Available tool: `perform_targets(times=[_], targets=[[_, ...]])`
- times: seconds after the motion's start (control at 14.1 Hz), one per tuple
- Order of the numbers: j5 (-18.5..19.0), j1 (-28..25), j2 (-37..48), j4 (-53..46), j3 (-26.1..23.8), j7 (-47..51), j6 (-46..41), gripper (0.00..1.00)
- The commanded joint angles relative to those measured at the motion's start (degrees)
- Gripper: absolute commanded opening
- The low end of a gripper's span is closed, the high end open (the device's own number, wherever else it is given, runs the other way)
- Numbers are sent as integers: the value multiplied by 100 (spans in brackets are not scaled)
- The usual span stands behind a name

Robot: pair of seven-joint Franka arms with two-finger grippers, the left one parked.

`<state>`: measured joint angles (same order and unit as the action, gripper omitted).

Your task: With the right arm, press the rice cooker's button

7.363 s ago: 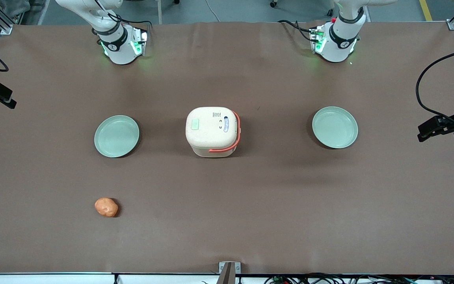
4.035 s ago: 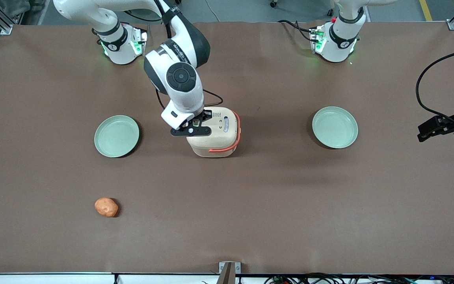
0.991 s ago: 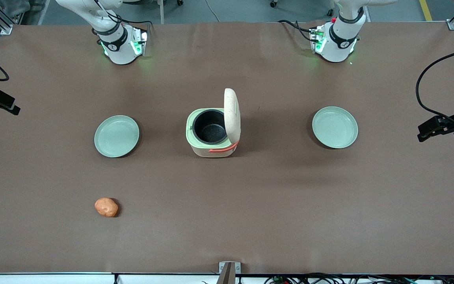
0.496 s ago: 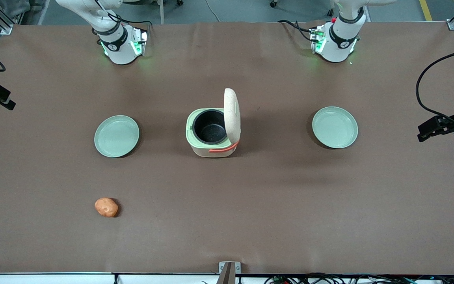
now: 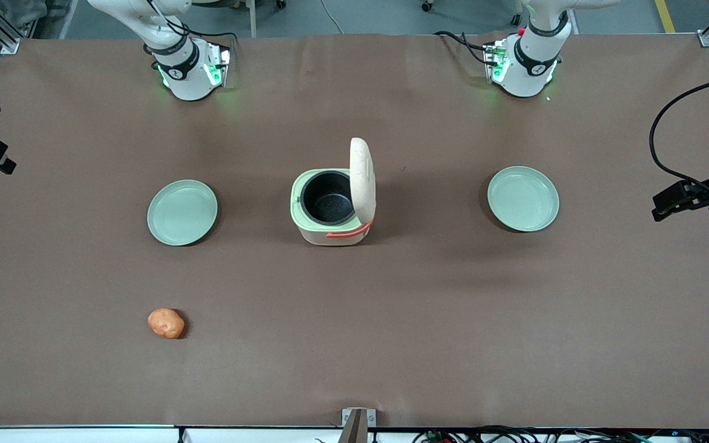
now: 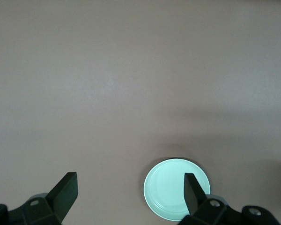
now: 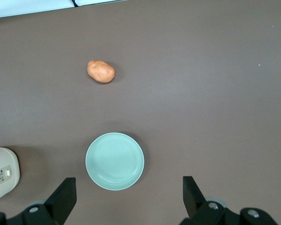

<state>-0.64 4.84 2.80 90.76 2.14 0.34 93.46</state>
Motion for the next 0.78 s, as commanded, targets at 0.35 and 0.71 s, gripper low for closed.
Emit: perform_targets(times=[0.35, 0.71], targets=[[73, 140, 80, 108, -170, -52, 23, 100], [108, 131, 98, 214, -170, -78, 40, 100]])
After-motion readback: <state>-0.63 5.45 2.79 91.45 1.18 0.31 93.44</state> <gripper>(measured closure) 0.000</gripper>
